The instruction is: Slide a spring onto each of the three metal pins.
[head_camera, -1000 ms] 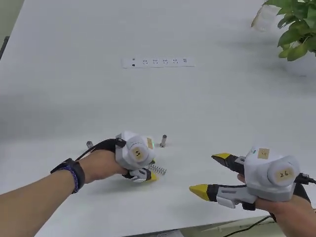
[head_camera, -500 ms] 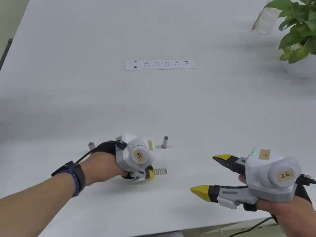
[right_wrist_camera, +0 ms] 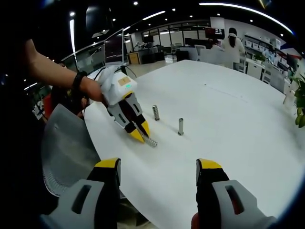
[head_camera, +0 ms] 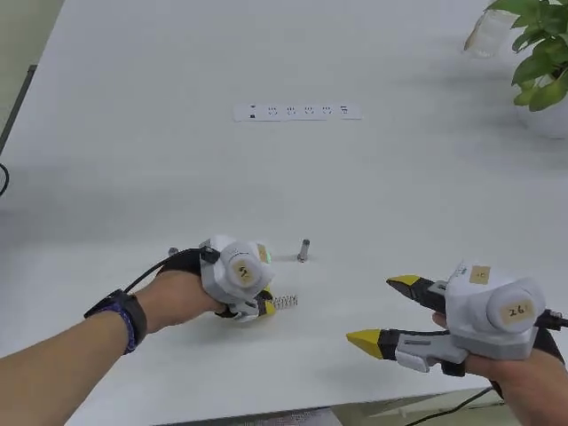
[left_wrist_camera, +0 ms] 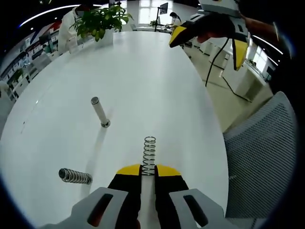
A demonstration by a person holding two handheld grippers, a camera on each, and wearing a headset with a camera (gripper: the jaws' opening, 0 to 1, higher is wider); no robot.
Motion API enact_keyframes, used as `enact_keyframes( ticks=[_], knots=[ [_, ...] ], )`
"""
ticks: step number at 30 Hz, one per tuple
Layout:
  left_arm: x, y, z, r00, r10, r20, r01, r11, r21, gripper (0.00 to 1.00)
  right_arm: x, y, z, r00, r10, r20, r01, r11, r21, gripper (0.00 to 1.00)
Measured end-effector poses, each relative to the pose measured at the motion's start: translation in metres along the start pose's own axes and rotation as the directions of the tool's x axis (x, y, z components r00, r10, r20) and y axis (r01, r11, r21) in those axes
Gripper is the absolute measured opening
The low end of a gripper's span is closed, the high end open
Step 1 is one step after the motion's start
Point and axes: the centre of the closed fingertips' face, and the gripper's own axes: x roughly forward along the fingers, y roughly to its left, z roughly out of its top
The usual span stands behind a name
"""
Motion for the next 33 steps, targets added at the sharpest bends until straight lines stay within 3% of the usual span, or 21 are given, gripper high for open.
enact_keyframes(
  ticks=[12,24,33],
  knots=[
    [-0.023,0.002,-0.013,0.9989,0.039,0.026,-0.038,0.998,-0.046,0.02,0.006,0.006,0.004,0.9997,0.024,0.004,-0.024,1.0,-0.01,0.62],
    [-0.055,0.003,-0.011,0.9909,0.103,0.086,-0.096,0.992,-0.085,0.02,0.013,0.012,0.009,0.9983,0.058,0.007,-0.058,0.998,-0.027,0.6],
    [-0.076,0.003,-0.009,0.9844,0.138,0.109,-0.129,0.988,-0.084,0.02,0.019,0.017,0.014,0.9963,0.085,0.01,-0.085,0.996,-0.041,0.59]
  ],
)
